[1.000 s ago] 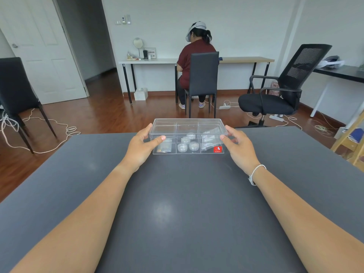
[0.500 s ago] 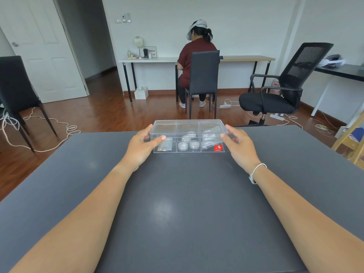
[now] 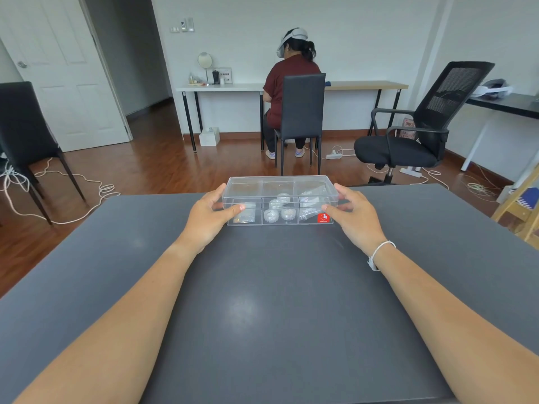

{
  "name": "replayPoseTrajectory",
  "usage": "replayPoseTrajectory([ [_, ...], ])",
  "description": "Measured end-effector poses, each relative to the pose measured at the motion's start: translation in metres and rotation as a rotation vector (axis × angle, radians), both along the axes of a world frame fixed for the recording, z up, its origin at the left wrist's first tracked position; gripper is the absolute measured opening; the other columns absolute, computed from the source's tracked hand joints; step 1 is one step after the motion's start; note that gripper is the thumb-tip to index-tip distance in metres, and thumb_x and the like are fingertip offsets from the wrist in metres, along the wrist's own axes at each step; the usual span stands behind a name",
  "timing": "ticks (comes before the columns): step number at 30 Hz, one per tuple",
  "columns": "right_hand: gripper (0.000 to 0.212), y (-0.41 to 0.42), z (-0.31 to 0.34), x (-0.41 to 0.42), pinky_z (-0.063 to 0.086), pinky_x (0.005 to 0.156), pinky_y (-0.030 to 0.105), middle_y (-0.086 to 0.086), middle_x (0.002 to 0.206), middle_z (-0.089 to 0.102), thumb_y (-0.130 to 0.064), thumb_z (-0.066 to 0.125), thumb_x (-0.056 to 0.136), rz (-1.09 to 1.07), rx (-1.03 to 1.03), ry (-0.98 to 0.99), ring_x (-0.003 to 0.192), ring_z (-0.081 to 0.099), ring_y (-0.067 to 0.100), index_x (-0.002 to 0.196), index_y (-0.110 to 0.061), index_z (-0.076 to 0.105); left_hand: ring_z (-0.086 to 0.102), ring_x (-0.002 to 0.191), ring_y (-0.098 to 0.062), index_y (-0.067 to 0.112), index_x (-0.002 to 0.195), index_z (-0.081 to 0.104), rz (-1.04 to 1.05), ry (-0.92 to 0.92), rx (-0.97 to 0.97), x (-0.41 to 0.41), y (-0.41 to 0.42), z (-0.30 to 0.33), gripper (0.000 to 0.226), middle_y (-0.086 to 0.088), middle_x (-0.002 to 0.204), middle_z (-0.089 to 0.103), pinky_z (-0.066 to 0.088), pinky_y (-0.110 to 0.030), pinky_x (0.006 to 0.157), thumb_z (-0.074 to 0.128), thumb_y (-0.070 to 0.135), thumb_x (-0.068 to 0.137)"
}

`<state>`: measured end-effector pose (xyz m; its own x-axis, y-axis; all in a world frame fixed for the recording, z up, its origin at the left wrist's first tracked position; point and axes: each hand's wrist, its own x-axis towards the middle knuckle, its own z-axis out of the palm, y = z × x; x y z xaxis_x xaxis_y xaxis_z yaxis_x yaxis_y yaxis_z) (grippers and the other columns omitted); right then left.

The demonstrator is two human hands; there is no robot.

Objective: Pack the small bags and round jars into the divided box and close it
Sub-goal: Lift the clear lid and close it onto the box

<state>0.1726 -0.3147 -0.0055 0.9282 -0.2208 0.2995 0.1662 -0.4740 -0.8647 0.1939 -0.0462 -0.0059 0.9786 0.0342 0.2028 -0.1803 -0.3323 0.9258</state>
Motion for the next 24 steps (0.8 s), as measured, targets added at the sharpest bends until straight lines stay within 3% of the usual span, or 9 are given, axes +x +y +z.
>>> replayPoseTrajectory([
  [6, 0.051, 0.0010, -0.0006, -0.0020, 0.042, 0.077, 0.023, -0.002, 0.127, 0.052, -0.025, 0.065, 0.080, -0.015, -0.003, -0.013, 0.097, 0.052, 0.011, 0.128, -0.027, 0.047, 0.052, 0.108, -0.004, 0.022, 0.133, 0.042, 0.007, -0.022, 0.009, -0.0010, -0.0005, -0.0004, 0.067, 0.009, 0.124, 0.056, 0.036, -0.012, 0.085, 0.073, 0.026, 0.074],
  [10, 0.047, 0.0017, 0.0009, -0.0041, 0.042, 0.078, 0.022, 0.000, 0.126, 0.056, -0.024, 0.065, 0.080, -0.009, 0.021, -0.037, 0.095, 0.053, 0.011, 0.124, -0.025, 0.051, 0.055, 0.105, -0.003, 0.025, 0.128, 0.048, 0.014, -0.049, 0.018, -0.0028, -0.0002, -0.0006, 0.062, 0.012, 0.120, 0.058, 0.035, -0.002, 0.075, 0.074, 0.027, 0.072],
  [18, 0.044, 0.0021, 0.0001, -0.0043, 0.041, 0.068, 0.012, -0.002, 0.123, 0.057, -0.026, 0.066, 0.079, -0.014, 0.009, -0.029, 0.080, 0.054, 0.003, 0.121, -0.026, 0.053, 0.058, 0.105, -0.006, 0.028, 0.122, 0.055, 0.002, -0.063, 0.015, -0.0042, 0.0017, -0.0006, 0.055, 0.009, 0.119, 0.061, 0.041, -0.020, 0.093, 0.075, 0.026, 0.071],
  [24, 0.045, 0.0025, 0.0009, -0.0047, 0.043, 0.070, 0.015, -0.001, 0.125, 0.057, -0.026, 0.066, 0.079, -0.005, 0.015, -0.017, 0.083, 0.054, 0.005, 0.122, -0.025, 0.052, 0.057, 0.105, -0.004, 0.030, 0.121, 0.056, -0.008, -0.060, 0.006, -0.0067, 0.0027, -0.0004, 0.053, 0.009, 0.119, 0.061, 0.040, -0.023, 0.097, 0.075, 0.024, 0.071],
])
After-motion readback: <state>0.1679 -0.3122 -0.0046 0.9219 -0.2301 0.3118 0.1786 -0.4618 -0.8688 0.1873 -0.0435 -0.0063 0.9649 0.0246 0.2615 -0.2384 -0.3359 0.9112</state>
